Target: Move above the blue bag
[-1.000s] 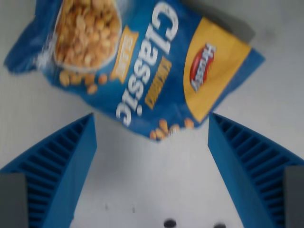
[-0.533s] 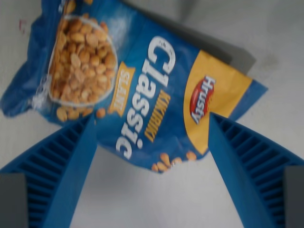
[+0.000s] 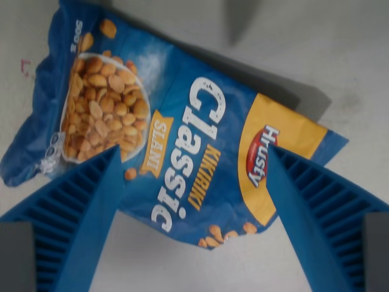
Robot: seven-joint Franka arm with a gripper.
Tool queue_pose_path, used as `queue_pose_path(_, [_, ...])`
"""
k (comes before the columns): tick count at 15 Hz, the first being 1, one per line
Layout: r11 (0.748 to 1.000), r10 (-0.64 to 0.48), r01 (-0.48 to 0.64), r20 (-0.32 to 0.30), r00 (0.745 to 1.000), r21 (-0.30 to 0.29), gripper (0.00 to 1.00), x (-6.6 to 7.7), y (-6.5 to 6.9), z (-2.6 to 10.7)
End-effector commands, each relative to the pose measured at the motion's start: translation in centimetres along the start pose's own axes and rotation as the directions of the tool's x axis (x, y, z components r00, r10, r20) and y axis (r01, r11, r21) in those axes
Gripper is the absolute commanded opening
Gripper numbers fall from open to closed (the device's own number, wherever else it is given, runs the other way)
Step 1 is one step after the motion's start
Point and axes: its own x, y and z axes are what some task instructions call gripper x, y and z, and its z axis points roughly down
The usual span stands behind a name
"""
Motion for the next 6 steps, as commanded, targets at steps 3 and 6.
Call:
queue_pose_path(3, [0.999,0.034,-0.034,0.005,0.999,0.002,1.00,0.96,-0.29,0.29])
queue_pose_path(6, [1.000,0.029,-0.029,0.008,1.000,0.003,1.00,1.03,-0.29,0.31])
